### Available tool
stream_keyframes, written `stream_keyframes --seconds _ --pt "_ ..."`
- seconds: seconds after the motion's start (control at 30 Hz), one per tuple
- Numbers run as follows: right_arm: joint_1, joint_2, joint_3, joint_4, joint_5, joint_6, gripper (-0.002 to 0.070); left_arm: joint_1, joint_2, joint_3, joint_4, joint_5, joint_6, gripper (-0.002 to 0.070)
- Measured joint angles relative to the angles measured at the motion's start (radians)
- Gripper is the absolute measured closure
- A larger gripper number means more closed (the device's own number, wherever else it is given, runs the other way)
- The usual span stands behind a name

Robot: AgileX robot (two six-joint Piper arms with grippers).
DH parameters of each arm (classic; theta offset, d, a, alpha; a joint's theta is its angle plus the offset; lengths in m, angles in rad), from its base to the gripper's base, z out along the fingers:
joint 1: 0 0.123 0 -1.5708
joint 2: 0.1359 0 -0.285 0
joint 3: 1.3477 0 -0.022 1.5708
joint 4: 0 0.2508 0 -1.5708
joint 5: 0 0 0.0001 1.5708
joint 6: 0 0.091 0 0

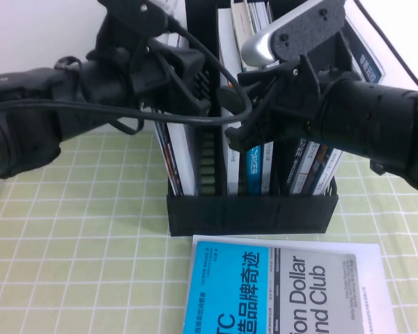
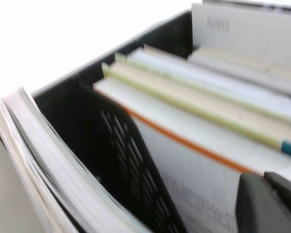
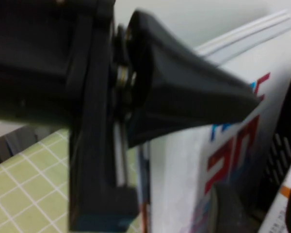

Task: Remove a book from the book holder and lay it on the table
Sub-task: Pick up the right side book from the book shelf

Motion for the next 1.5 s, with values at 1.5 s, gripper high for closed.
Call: stream_keyframes --seconds 1.5 --pt "-0.031 0.243 -0.105 -0.007 0.057 0.139 0.0406 0.027 -0.014 -0.055 -0.003 -0.061 0.035 0.0678"
